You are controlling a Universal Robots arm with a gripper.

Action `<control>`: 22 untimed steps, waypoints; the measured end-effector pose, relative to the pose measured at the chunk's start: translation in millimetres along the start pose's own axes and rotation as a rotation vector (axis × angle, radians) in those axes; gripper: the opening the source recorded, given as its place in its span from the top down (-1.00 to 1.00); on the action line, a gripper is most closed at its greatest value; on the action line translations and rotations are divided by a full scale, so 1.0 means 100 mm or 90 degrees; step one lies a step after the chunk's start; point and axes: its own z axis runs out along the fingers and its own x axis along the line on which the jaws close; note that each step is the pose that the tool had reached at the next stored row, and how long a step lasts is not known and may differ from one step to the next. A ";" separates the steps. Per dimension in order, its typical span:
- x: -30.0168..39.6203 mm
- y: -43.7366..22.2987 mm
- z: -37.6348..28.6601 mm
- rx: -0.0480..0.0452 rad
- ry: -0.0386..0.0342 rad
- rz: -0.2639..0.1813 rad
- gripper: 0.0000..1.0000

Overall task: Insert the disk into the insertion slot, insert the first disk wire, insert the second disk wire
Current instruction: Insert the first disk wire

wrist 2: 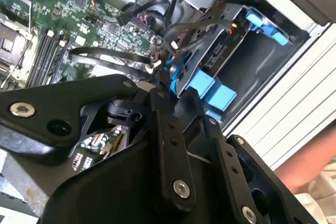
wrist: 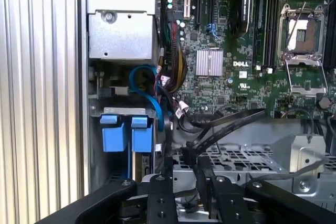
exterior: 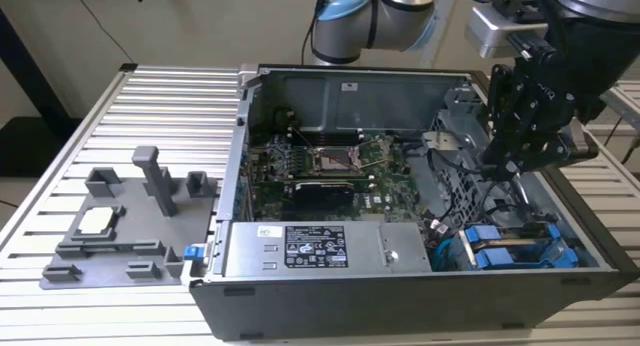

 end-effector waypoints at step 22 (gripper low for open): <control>-0.282 0.162 0.010 0.0190 0.1059 -0.007 0.34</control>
